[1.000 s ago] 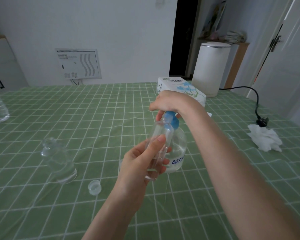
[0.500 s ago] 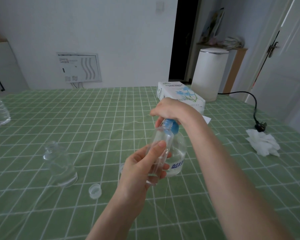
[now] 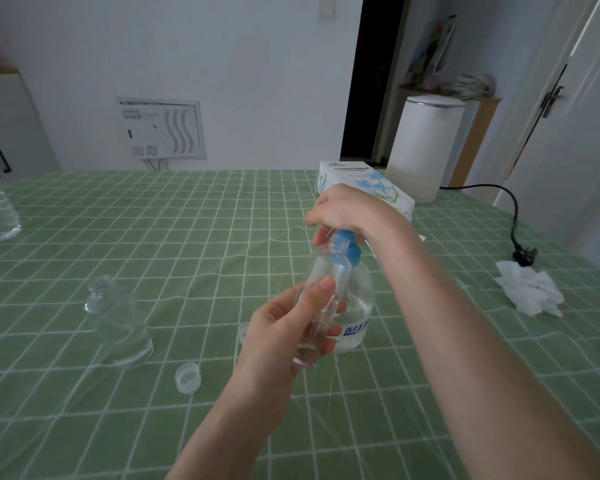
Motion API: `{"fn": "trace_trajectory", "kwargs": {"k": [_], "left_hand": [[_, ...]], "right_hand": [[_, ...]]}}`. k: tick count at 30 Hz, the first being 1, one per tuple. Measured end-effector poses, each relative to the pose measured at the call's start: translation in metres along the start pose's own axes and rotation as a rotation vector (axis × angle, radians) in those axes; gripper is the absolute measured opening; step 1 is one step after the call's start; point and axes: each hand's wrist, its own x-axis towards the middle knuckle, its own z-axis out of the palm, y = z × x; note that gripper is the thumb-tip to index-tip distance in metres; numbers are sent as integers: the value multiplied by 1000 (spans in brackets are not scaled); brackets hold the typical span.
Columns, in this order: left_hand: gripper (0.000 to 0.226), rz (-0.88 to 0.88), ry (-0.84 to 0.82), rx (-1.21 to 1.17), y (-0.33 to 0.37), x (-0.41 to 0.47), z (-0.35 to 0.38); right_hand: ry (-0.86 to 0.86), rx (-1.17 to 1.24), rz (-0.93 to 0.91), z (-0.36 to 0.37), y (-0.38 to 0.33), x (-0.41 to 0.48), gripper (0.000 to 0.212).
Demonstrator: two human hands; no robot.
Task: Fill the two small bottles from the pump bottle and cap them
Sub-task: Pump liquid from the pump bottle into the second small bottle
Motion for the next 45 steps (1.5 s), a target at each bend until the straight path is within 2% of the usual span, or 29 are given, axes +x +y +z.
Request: {"fn": "trace_trajectory", "kwargs": {"k": [6, 16, 29, 33, 39, 45], "left_hand": [[28, -18, 9, -2, -3, -1, 0], [27, -4, -10, 5, 1, -1, -1], [29, -20, -4, 17, -4, 1, -2], [27, -15, -6, 16, -3, 0, -2], [29, 0, -15, 15, 0, -1, -1], [29, -2, -11, 7, 0, -1, 0]], "right_hand": [[-49, -20, 32, 8, 3, 3, 39], [63, -79, -22, -4, -2, 0, 28], [-56, -77, 35, 3, 1, -1, 40], [-41, -80, 26, 4, 1, -2, 42], [-5, -133, -5, -3, -4, -3, 32], [-46, -105, 13, -3, -4, -1, 38]]}}
